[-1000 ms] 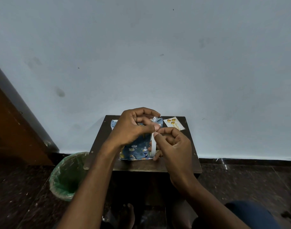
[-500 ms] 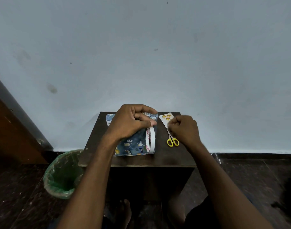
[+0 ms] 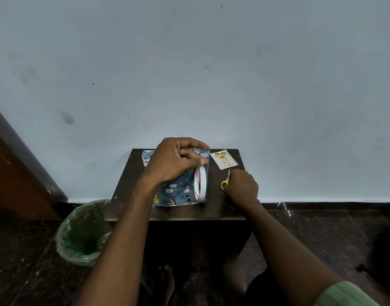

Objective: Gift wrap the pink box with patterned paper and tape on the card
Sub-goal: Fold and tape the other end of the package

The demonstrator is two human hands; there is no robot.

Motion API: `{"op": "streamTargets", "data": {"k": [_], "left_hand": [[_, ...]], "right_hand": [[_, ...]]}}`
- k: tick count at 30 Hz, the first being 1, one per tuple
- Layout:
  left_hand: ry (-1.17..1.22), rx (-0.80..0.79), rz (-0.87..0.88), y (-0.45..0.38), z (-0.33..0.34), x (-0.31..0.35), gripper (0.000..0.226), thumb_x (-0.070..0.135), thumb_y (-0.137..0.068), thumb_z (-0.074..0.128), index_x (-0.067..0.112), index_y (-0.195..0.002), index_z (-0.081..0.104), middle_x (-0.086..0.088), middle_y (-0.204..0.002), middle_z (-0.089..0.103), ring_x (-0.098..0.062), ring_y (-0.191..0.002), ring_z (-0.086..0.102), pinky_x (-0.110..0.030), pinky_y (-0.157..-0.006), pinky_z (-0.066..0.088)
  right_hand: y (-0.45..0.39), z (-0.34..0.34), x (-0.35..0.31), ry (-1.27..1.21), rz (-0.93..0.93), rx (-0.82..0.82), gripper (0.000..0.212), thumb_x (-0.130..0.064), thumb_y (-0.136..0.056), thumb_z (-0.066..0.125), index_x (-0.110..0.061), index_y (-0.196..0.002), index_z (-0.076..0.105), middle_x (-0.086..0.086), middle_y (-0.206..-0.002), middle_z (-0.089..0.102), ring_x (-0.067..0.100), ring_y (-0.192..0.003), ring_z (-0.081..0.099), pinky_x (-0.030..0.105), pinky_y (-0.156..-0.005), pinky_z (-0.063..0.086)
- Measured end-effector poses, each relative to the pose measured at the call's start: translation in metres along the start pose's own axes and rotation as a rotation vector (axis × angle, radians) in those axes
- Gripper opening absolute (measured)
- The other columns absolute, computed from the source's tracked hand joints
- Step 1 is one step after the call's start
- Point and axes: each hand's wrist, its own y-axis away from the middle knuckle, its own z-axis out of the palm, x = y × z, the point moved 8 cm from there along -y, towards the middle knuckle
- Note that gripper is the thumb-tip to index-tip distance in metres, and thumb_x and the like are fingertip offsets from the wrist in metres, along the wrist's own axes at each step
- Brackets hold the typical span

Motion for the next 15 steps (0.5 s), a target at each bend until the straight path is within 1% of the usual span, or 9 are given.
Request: {"op": "streamTargets", "data": {"k": [3, 7, 9, 12, 15], "left_hand": [[0.008, 0.007, 0.004, 0.0, -0.001, 0.0, 0.028, 0.015, -0.087, 0.088, 0.024, -0.112, 0.081, 0.001, -0.086, 0.083, -0.01, -0.095, 0.079, -0.041, -0.108, 0.054], [0.011, 0.003, 0.009, 0.001, -0.002, -0.001, 0.027, 0.014, -0.087, 0.087, 0.025, -0.111, 0.081, 0.0, -0.086, 0.083, -0.011, -0.096, 0.079, -0.046, -0.109, 0.053], [0.009, 0.0, 0.007, 0.001, -0.001, -0.002, 0.028, 0.015, -0.087, 0.087, 0.025, -0.112, 0.08, 0.0, -0.087, 0.083, -0.01, -0.097, 0.078, -0.047, -0.11, 0.053], [0.012, -0.002, 0.005, 0.0, -0.001, -0.003, 0.028, 0.016, -0.087, 0.087, 0.026, -0.112, 0.08, 0.0, -0.087, 0.083, -0.011, -0.099, 0.079, -0.049, -0.112, 0.051], [0.009, -0.001, 0.01, -0.001, -0.001, -0.004, 0.028, 0.017, -0.087, 0.087, 0.025, -0.112, 0.08, 0.0, -0.087, 0.083, -0.012, -0.099, 0.079, -0.051, -0.112, 0.051]], "right_hand": [[0.003, 0.005, -0.004, 0.056, -0.009, -0.046, 0.028, -0.024, -0.091, 0.071, -0.012, -0.115, 0.065, 0.009, -0.112, 0.07, 0.029, -0.103, 0.067, 0.033, -0.072, 0.047], [0.005, 0.006, -0.01, 0.064, -0.023, -0.041, 0.027, -0.033, -0.09, 0.074, -0.014, -0.108, 0.068, 0.006, -0.103, 0.072, 0.026, -0.097, 0.069, 0.035, -0.075, 0.057], [0.006, 0.005, -0.011, 0.062, -0.044, -0.026, 0.024, -0.032, -0.089, 0.074, -0.016, -0.107, 0.07, 0.005, -0.103, 0.072, 0.024, -0.096, 0.067, 0.035, -0.075, 0.058], [0.004, 0.004, -0.011, 0.028, -0.05, -0.038, 0.027, -0.031, -0.084, 0.076, -0.019, -0.108, 0.071, 0.002, -0.102, 0.073, 0.021, -0.094, 0.067, 0.035, -0.076, 0.06], [0.001, 0.002, -0.008, 0.009, -0.033, -0.039, 0.026, -0.028, -0.084, 0.071, -0.018, -0.107, 0.072, 0.003, -0.103, 0.073, 0.025, -0.097, 0.067, 0.032, -0.074, 0.054]]}}
